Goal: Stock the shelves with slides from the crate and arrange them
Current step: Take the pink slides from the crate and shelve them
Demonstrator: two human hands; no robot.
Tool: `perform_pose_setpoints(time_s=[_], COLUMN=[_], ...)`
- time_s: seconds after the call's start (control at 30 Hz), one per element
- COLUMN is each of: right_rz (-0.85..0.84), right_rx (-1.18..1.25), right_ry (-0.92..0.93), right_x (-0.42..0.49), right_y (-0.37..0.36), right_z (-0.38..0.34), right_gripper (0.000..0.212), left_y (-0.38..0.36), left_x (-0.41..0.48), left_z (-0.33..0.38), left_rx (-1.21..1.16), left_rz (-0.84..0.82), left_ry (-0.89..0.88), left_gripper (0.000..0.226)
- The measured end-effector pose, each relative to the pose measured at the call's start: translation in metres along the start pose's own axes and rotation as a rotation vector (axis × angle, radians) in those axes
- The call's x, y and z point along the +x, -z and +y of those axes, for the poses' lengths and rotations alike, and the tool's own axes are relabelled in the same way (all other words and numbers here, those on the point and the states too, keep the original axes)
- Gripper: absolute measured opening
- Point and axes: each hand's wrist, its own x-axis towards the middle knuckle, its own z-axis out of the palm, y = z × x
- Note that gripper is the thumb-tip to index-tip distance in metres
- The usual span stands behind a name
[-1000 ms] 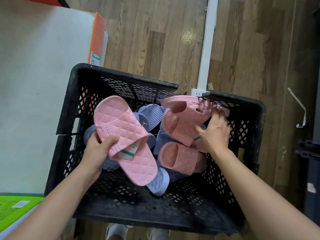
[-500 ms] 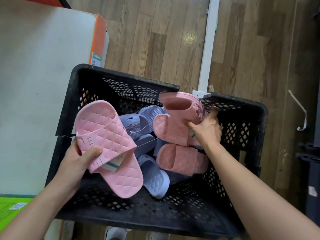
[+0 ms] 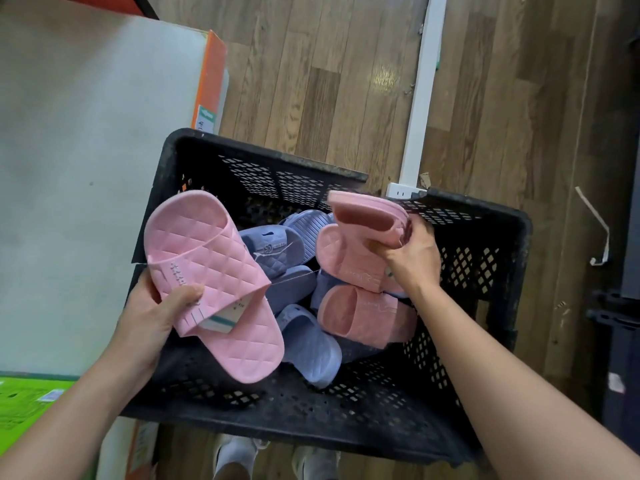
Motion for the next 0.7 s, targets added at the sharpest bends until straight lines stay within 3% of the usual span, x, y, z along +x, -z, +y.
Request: perform_pose_setpoints(time_s=[0.2, 0.37, 0.53, 0.7], right_rz=[0.093, 0.143, 0.111, 0.091], right_rx=[0.178, 0.303, 0.387, 0.425], right_ry=[0.028, 0.031, 0.001, 0.013], right_x=[-0.043, -0.084, -0.133, -0.197], right_y=[0.041, 0.089, 0.132, 0.179], right_z=[-0.004, -0.031, -0.060, -0.092], right_gripper=[0.042, 0.044, 0.042, 0.038], left_y=[0.002, 0.010, 0.018, 0.028], left_x=[-0.017, -0.042, -0.077, -0.120], left_z=[0.040, 0.083, 0.125, 0.170], left_rx=[-0.031, -0.044, -0.044, -0.027], left_rz=[-0.017, -0.016, -0.053, -0.109], left_ry=[-0.084, -0.133, -0.157, -0.190], left_gripper=[0.042, 0.046, 0.063, 0.065])
